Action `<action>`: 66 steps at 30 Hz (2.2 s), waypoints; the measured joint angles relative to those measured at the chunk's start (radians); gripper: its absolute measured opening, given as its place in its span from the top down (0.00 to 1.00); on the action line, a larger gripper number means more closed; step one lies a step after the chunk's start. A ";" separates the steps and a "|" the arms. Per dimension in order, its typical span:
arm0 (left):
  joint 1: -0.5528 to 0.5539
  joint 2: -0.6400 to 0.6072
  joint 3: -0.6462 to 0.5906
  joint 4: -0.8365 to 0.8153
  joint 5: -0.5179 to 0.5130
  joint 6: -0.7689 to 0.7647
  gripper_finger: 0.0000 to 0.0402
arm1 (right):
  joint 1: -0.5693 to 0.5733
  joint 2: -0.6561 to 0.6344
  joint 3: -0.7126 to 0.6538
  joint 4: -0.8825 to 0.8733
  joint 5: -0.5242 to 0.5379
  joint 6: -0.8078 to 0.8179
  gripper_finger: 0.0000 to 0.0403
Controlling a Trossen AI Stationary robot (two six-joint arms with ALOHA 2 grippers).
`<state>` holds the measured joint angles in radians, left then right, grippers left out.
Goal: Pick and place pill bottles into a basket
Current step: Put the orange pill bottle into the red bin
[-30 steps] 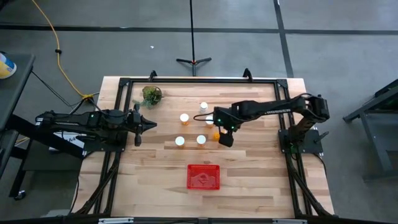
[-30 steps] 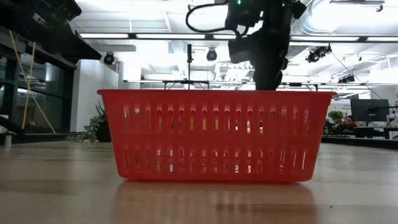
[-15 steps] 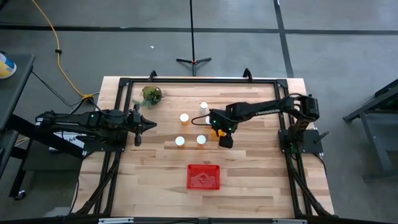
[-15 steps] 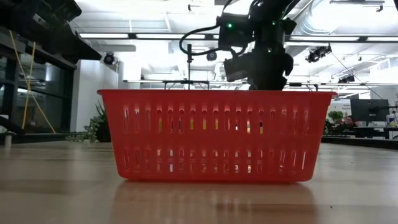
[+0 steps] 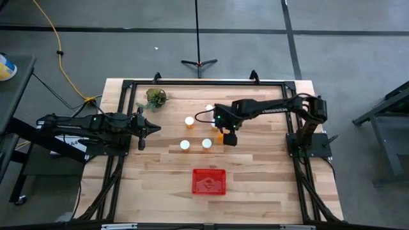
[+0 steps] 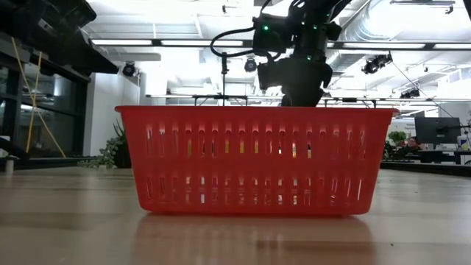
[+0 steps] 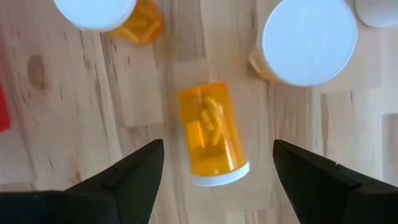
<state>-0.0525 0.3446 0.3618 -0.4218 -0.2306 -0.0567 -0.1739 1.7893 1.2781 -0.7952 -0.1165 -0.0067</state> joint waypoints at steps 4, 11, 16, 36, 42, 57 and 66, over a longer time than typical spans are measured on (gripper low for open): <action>0.000 0.000 0.000 0.000 0.000 0.000 0.85 | -0.005 0.000 0.000 -0.008 -0.038 -0.003 0.27; 0.000 0.000 0.000 0.000 0.000 0.000 0.85 | 0.027 0.013 0.000 -0.009 -0.069 -0.019 0.27; 0.000 0.000 0.000 0.000 0.000 0.000 0.85 | 0.040 0.077 0.000 -0.009 -0.064 -0.024 0.27; 0.000 0.000 0.000 0.000 0.001 -0.001 0.85 | 0.041 0.148 0.000 -0.013 -0.093 0.027 0.35; 0.000 0.000 0.000 0.001 0.001 -0.001 0.85 | 0.042 0.148 0.000 0.014 -0.128 0.058 0.48; 0.000 0.000 0.000 0.001 0.001 -0.001 0.85 | 0.078 0.148 0.089 -0.143 -0.169 0.028 0.59; 0.000 0.000 0.000 0.001 -0.013 0.000 0.85 | 0.140 0.148 0.299 -0.377 -0.136 0.082 0.59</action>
<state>-0.0525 0.3445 0.3616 -0.4210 -0.2433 -0.0572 -0.0341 1.9369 1.5775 -1.1718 -0.2527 0.0758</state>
